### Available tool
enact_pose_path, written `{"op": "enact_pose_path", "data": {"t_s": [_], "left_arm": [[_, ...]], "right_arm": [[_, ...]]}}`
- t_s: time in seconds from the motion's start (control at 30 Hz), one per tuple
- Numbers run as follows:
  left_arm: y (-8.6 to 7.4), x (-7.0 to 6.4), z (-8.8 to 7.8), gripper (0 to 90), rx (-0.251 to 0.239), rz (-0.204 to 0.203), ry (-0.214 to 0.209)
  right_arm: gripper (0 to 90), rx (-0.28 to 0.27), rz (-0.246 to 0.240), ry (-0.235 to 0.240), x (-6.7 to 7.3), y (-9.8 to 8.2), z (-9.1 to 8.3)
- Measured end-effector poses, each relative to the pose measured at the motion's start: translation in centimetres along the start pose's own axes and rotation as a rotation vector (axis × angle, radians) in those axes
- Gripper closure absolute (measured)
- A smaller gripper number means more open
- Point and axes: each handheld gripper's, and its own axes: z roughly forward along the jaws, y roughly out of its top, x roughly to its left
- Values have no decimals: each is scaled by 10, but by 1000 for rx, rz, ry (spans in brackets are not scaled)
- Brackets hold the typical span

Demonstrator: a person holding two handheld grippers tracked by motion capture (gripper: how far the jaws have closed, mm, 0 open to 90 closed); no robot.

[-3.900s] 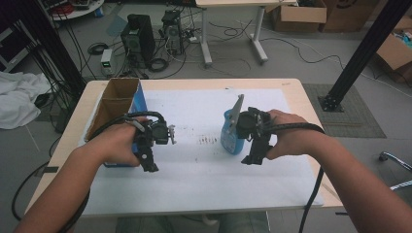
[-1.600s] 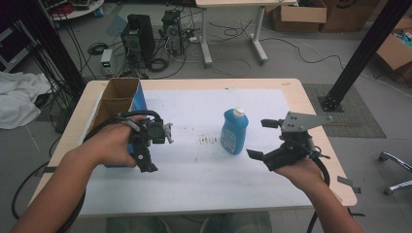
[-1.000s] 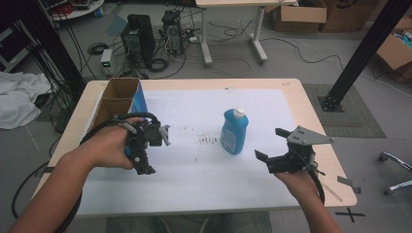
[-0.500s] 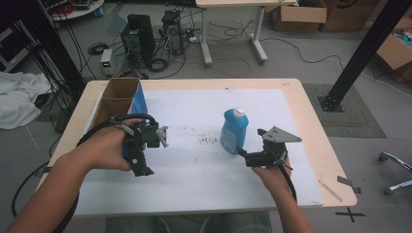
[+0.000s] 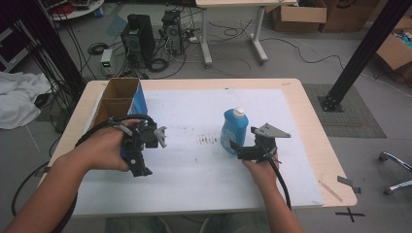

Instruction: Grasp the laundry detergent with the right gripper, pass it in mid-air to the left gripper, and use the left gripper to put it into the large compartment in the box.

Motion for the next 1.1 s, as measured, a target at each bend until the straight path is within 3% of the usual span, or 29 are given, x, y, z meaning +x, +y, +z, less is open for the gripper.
{"op": "enact_pose_path", "data": {"t_s": [0.6,0.83,1.1], "left_arm": [[-4,-1,0,0,-11,-6,1],[-7,0,2,0,-7,-15,-2],[-7,0,2,1,-9,-16,-3]], "right_arm": [[0,1,-7,-16,9,-2,29],[0,5,-4,-24,10,-3,34],[61,-3,-2,-39,11,-2,33]]}}
